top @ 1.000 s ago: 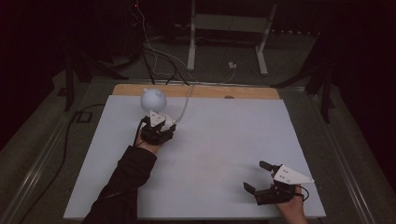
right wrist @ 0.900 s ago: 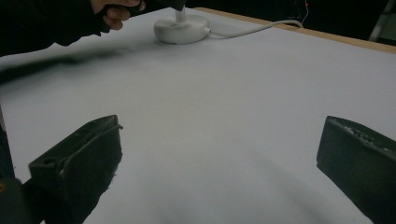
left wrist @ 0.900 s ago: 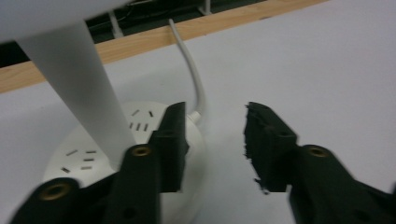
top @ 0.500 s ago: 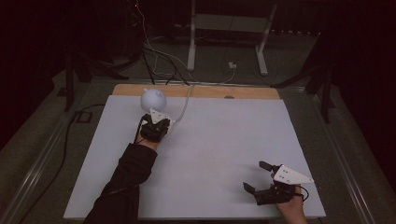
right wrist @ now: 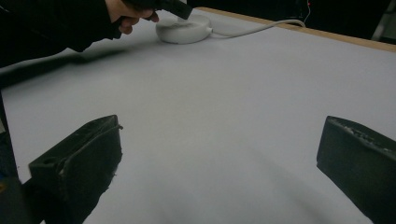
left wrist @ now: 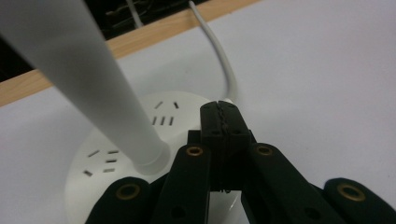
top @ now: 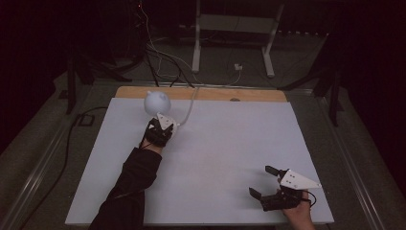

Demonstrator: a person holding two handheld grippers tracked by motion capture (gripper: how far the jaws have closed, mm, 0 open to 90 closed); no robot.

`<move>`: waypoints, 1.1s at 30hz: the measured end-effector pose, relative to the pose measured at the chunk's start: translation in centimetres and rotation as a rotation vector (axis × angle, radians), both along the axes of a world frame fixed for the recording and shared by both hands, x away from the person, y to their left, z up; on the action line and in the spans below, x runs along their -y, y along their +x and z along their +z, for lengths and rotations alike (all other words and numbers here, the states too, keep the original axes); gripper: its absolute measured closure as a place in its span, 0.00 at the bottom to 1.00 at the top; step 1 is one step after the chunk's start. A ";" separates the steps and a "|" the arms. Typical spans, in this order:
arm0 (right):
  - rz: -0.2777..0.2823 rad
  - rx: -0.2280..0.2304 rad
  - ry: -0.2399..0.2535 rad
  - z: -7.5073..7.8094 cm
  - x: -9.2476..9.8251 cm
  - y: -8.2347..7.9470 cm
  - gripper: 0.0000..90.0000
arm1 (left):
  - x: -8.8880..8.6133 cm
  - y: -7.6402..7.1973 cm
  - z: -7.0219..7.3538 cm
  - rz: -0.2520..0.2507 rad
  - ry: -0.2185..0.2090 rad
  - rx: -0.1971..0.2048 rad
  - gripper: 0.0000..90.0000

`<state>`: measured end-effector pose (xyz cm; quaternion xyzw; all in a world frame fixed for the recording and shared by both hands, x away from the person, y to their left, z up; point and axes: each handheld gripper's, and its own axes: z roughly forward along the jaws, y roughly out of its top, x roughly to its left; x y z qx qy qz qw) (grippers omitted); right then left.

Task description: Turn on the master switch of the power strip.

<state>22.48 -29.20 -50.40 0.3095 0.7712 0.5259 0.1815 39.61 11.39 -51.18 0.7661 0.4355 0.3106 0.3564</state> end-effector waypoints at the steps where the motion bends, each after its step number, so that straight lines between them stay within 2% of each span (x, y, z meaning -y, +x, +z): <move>1: 0.000 0.000 0.000 0.0 0.0 0.0 0.00 | 0.0 0.1 -0.1 -0.003 0.011 -0.002 1.00; 2: -0.001 0.000 0.000 0.0 0.0 0.0 0.00 | 0.1 0.1 -0.2 0.010 0.025 0.004 1.00; 4: 0.000 0.000 0.000 0.0 0.0 0.0 0.00 | 0.1 0.1 -0.2 0.006 0.024 0.007 1.00; 5: 0.002 -0.002 0.000 0.0 0.0 0.0 0.00 | 0.2 0.2 -0.3 0.009 0.043 0.012 1.00; 7: 0.006 -0.001 0.000 0.0 -0.1 0.0 0.00 | 0.3 0.3 -0.4 0.004 0.041 0.011 1.00; 8: 0.006 -0.001 -0.002 0.0 -0.1 0.0 0.00 | 0.3 0.2 -0.5 0.008 0.065 0.015 1.00; 10: 0.006 0.000 -0.003 0.0 -0.1 0.0 0.00 | 0.2 0.3 -0.6 0.012 0.052 0.015 1.00; 16: 0.005 -0.002 0.000 -0.1 0.0 0.0 0.00 | 0.3 0.4 -0.8 0.005 0.049 0.008 1.00; 22: 0.006 -0.003 0.000 -0.1 0.0 0.0 0.00 | 0.4 0.5 -0.8 0.007 0.077 0.011 1.00; 27: 0.004 -0.003 0.001 0.0 0.0 0.0 0.00 | 0.4 0.5 -0.8 0.004 0.080 0.010 1.00; 31: 0.004 -0.004 0.000 0.0 0.0 0.0 0.00 | 0.5 0.6 -0.7 0.007 0.110 0.008 1.00; 33: 0.004 -0.005 0.002 -0.1 0.0 0.0 0.00 | 0.5 0.6 -0.8 0.005 0.107 0.009 1.00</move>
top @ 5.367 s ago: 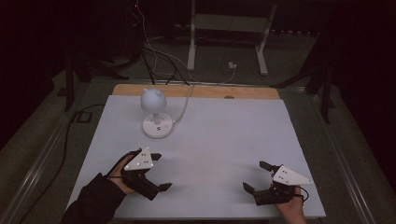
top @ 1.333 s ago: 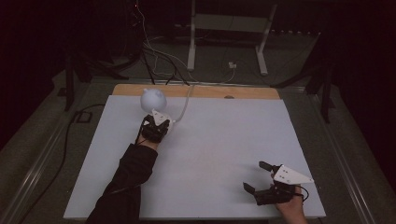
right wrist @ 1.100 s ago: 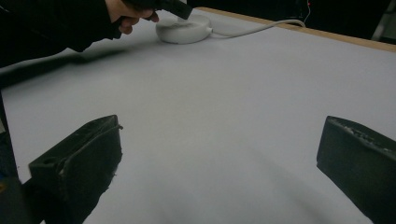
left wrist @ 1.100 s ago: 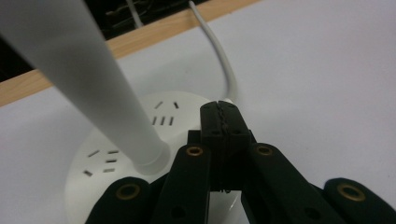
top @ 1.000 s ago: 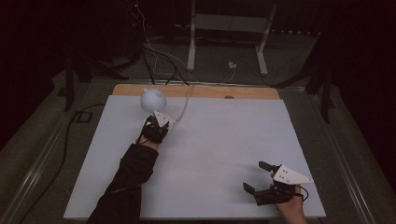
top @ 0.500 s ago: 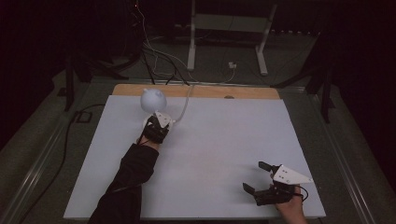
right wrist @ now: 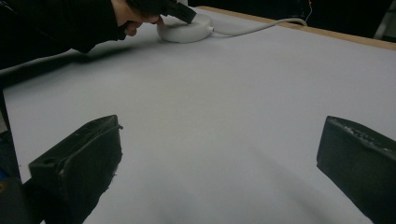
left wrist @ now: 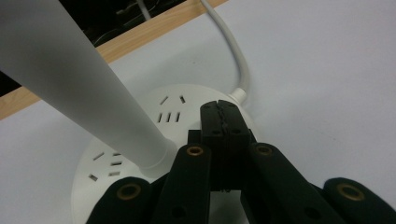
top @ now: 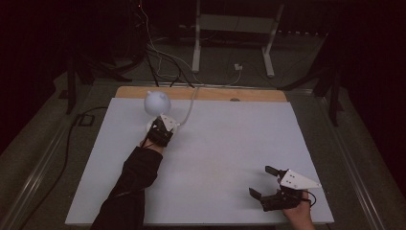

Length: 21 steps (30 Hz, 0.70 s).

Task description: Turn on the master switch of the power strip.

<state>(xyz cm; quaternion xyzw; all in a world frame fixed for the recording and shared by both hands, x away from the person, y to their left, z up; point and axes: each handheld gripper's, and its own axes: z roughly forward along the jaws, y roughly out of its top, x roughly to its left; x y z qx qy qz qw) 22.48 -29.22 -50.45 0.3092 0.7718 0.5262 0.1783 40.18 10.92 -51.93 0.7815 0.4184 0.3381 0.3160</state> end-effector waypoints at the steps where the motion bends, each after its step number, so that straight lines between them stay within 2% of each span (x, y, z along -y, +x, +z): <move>1: 0.000 0.000 -0.001 0.0 0.0 0.0 0.00 | 0.0 0.0 0.0 -0.006 0.001 -0.001 1.00; 4: 0.001 -0.001 -0.001 0.0 0.0 0.0 0.00 | 0.0 0.0 0.0 -0.009 0.012 -0.005 1.00; 10: 0.002 -0.001 -0.001 0.0 0.0 0.0 0.00 | 0.1 0.0 -0.1 -0.003 0.007 -0.005 1.00; 21: 0.005 0.003 -0.006 0.0 -0.1 0.0 0.00 | 0.0 0.2 -0.1 -0.026 0.026 -0.008 1.00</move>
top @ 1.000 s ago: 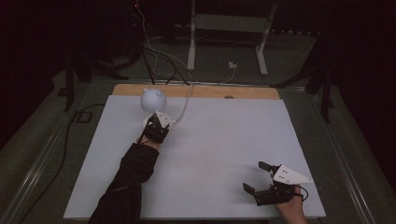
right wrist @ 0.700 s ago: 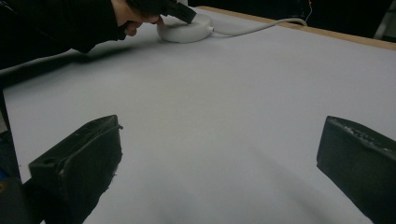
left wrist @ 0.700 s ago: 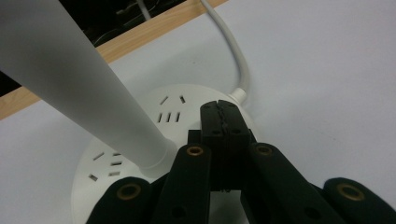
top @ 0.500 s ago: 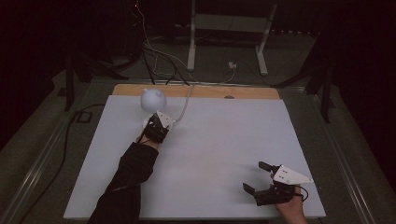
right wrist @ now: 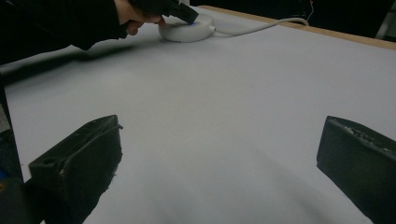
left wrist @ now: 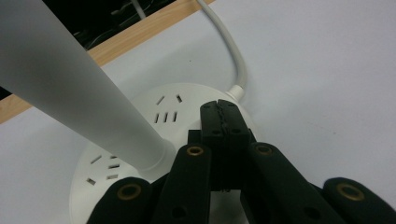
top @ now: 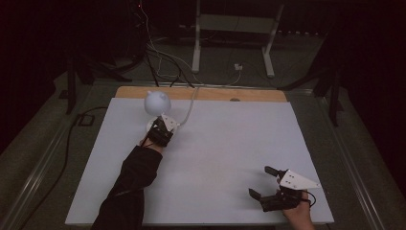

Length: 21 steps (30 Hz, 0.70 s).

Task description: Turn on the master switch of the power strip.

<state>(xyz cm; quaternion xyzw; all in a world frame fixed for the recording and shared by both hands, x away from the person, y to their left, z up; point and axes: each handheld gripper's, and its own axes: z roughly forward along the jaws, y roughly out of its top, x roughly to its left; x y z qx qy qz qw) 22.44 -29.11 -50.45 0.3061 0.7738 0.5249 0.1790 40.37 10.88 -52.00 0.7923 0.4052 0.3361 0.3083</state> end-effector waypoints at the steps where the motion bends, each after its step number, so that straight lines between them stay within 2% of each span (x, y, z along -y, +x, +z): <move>1: 0.000 0.000 0.000 0.0 0.0 0.0 0.00 | 0.0 0.0 0.1 -0.001 0.011 -0.006 1.00; 11: 0.002 0.000 -0.001 0.0 0.0 0.0 0.00 | 0.5 0.3 0.3 -0.004 0.059 -0.031 1.00; 12: 0.003 0.000 0.000 0.0 0.0 0.0 0.00 | 0.5 0.3 0.2 -0.004 0.055 -0.028 1.00; 14: 0.001 0.001 0.000 0.0 0.0 0.0 0.00 | 0.8 0.2 0.1 -0.003 0.090 -0.013 1.00; 17: 0.002 0.001 0.000 0.0 0.0 0.0 0.00 | 1.1 0.4 0.2 -0.001 0.101 -0.020 1.00; 18: 0.002 0.000 0.002 0.1 0.0 -0.1 0.00 | 0.9 0.5 0.3 0.003 0.067 -0.032 1.00; 21: -0.001 0.004 0.002 0.1 0.0 -0.1 0.00 | 0.9 0.6 0.4 0.001 0.068 -0.039 1.00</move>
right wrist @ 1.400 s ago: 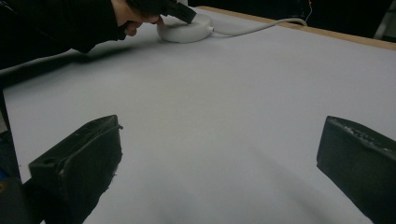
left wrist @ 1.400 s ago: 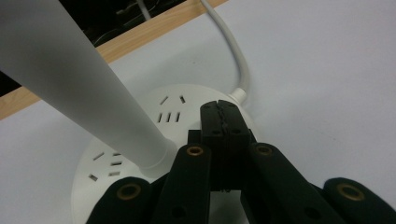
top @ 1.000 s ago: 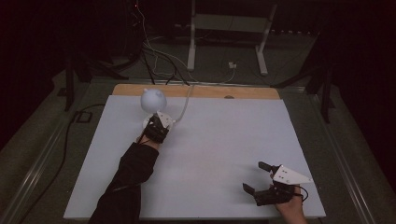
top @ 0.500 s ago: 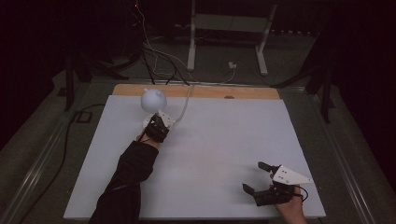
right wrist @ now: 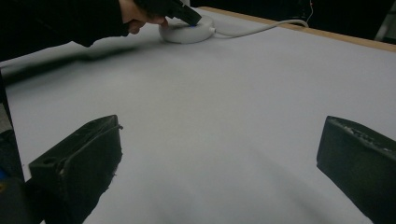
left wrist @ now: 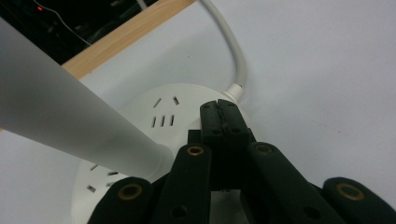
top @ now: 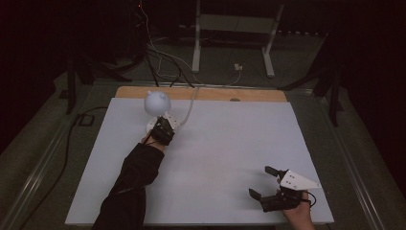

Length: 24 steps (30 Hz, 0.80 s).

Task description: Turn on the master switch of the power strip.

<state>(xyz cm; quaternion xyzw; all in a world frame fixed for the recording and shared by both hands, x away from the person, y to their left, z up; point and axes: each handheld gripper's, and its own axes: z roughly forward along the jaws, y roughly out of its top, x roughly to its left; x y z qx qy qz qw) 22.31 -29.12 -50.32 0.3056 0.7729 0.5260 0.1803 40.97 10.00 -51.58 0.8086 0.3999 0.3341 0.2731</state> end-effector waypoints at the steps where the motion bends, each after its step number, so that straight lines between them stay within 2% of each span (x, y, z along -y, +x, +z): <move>1: -0.002 -0.001 0.004 0.0 0.1 0.0 0.00 | -0.1 0.0 0.1 -0.002 -0.023 0.002 1.00; 2: -0.003 -0.001 0.005 0.0 0.1 0.0 0.00 | -0.1 0.0 0.1 -0.002 -0.023 0.002 1.00; 3: -0.003 -0.001 0.006 0.0 0.1 0.1 0.00 | -0.2 -0.1 0.2 -0.010 -0.055 0.009 1.00; 6: -0.006 -0.005 0.008 -0.1 0.2 0.2 0.00 | 0.0 -0.2 0.3 -0.020 -0.069 -0.002 1.00; 9: -0.005 -0.003 0.008 0.0 0.2 0.1 0.00 | 0.2 -0.4 0.3 -0.029 -0.057 0.004 1.00; 11: -0.005 -0.003 0.008 0.0 0.3 0.1 0.00 | 0.3 -0.6 0.5 -0.040 -0.074 0.011 1.00; 13: -0.007 -0.005 0.012 -0.1 0.3 0.2 0.00 | 0.2 -0.9 0.8 -0.052 -0.106 0.005 1.00; 21: -0.007 -0.005 0.009 0.0 0.3 0.1 0.00 | -0.3 -1.3 1.6 -0.066 -0.147 -0.006 1.00; 24: -0.008 -0.005 0.010 0.0 0.3 0.1 0.00 | -0.7 -1.6 2.0 -0.073 -0.163 -0.023 1.00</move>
